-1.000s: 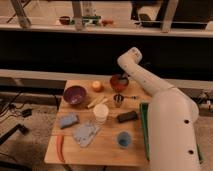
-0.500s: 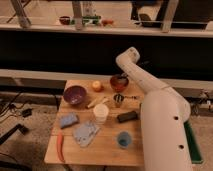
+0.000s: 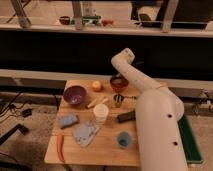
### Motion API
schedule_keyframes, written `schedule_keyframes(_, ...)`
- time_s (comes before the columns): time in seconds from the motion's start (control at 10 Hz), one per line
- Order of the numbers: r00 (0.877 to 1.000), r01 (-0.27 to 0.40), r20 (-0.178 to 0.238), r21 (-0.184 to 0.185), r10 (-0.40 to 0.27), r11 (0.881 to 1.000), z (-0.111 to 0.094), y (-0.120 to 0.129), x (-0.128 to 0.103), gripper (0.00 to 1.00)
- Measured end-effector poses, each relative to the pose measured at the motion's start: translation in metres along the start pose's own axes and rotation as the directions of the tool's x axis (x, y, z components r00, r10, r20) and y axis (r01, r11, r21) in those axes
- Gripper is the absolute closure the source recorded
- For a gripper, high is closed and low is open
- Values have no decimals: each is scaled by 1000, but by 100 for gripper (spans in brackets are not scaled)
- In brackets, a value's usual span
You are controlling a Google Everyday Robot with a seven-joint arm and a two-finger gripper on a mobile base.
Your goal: Wipe red bowl with brush
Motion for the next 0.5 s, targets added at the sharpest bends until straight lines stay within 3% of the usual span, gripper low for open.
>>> schedule_keyframes(0.5, 1000, -9, 9, -4, 9, 1000, -16, 7, 6, 97)
